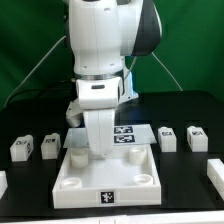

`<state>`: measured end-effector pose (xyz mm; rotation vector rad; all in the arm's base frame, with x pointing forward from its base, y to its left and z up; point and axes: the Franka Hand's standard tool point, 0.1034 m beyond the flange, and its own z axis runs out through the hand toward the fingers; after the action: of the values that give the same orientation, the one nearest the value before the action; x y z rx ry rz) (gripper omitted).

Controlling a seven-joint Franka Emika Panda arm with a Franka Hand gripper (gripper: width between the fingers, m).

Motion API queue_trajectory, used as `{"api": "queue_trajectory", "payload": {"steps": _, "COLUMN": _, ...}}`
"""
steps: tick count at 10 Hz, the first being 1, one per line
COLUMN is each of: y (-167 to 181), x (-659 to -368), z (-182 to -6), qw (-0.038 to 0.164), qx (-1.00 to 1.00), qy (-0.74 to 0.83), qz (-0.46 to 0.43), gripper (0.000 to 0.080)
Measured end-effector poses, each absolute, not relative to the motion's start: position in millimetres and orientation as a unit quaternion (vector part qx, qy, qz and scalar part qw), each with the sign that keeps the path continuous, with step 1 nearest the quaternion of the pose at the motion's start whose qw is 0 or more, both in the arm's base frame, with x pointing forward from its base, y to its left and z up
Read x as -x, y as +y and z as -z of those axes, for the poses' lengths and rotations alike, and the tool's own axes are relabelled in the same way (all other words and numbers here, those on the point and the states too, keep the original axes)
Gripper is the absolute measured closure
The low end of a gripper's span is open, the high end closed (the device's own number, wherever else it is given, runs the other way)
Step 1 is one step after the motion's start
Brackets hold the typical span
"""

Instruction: Assemble one leg

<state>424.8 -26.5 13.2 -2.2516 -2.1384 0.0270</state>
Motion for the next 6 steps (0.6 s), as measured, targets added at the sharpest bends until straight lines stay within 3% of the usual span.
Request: {"api": "queue_trajectory", "payload": {"steps": 6, "y": 38.4, "x": -481.1, "z": -13.9, "qw": 0.019, "qx": 0.746, "qy": -0.665, "qz": 0.016, "gripper": 0.0739}}
